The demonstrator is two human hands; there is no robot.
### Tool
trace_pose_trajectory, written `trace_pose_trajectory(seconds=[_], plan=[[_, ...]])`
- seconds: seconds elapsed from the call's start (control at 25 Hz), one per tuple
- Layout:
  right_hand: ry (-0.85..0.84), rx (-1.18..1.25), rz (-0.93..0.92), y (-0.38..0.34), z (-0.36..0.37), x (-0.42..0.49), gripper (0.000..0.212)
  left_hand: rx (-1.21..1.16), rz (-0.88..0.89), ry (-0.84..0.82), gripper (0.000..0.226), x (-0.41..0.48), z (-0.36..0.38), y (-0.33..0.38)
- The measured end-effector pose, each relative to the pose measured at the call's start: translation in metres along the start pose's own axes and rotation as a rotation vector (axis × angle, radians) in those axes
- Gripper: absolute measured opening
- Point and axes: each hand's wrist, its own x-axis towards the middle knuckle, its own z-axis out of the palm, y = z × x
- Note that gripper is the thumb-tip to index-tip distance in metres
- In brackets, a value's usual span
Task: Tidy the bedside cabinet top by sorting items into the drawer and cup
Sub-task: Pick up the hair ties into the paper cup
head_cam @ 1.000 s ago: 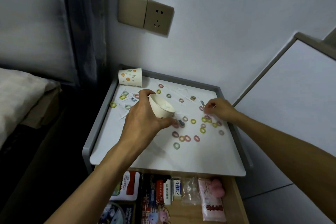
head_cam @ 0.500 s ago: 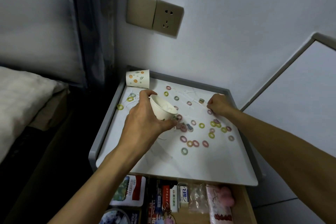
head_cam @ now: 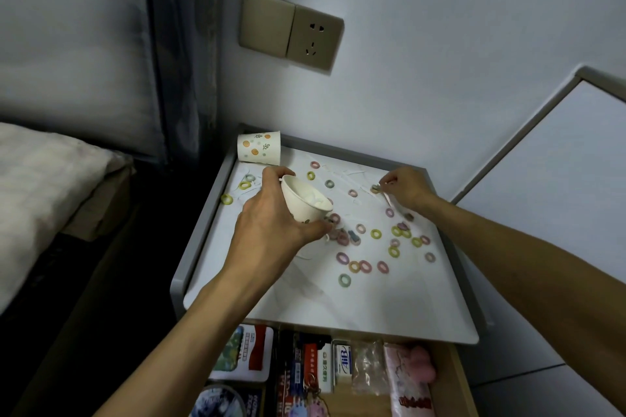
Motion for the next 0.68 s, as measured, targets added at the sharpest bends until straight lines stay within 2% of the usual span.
trace_pose_trajectory(seconds=[0.16,0.36,0.48,0.68], plan=[[-0.07,-0.044,-0.051,-0.014,0.002,0.01,0.013,-0.011,0.007,0.009,0.078,0.0,-0.002,0.002],[-0.062,-0.135,-0.107,-0.018,0.015,0.02,0.013,-0.018,-0.005,0.013,0.08,0.003,-0.003,-0.001],[-0.071,-0.184,-0.094,-0.012,0.021,0.02,0.022,-0.005,0.0,0.012,0.078,0.004,-0.003,-0.001],[-0.075,-0.204,-0.034,-0.01,0.022,0.016,0.021,0.014,-0.007,0.001,0.078,0.003,-0.001,-0.002]])
